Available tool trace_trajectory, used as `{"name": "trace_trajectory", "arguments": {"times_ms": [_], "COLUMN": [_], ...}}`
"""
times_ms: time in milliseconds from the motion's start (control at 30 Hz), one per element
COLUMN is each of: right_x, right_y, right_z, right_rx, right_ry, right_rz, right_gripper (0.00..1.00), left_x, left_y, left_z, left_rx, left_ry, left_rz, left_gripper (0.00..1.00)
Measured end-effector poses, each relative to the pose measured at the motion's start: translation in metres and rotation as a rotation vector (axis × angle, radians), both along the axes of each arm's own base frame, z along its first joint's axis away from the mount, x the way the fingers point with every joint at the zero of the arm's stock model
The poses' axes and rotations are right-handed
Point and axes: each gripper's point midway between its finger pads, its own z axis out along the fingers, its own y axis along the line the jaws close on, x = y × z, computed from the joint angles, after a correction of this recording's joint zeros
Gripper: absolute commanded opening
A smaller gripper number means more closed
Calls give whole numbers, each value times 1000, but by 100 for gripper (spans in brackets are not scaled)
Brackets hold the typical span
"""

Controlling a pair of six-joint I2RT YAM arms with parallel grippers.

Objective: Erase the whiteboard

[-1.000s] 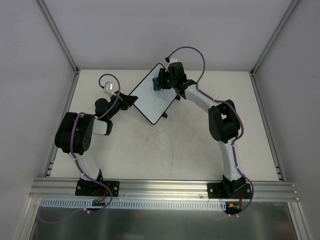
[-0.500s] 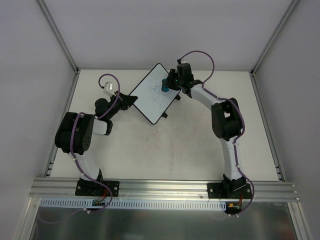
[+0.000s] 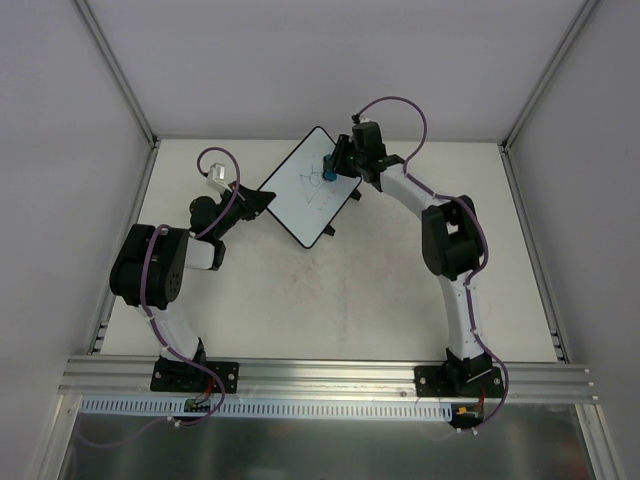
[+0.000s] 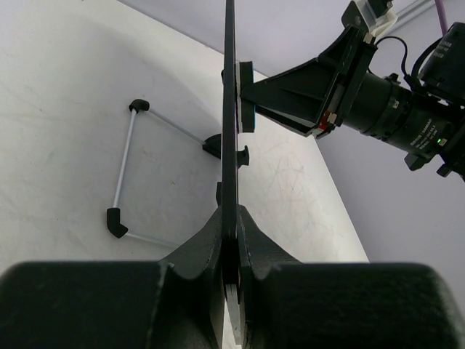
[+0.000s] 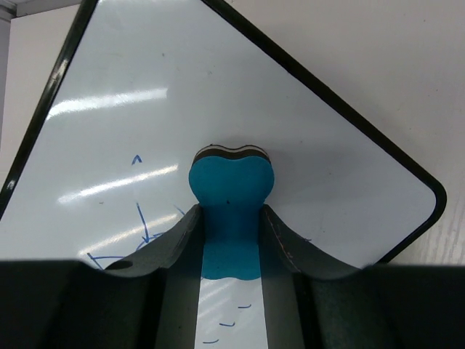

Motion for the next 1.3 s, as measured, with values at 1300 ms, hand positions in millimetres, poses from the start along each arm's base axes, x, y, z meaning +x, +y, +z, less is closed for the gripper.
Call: {"name": "trace_trajectory", "arguments": {"times_ms": [1300], "right_x": [-19], "right_y": [70], "right_z": [35], "right_rx": [5], "right_ry": [-163], "right_rz": [201], "right_gripper": [0], "left_x": [3], "left_y": [0], "left_z": [-2], "left_rx": [0], "left_ry": [15], "left_rz": [4], "left_gripper": [0]}}
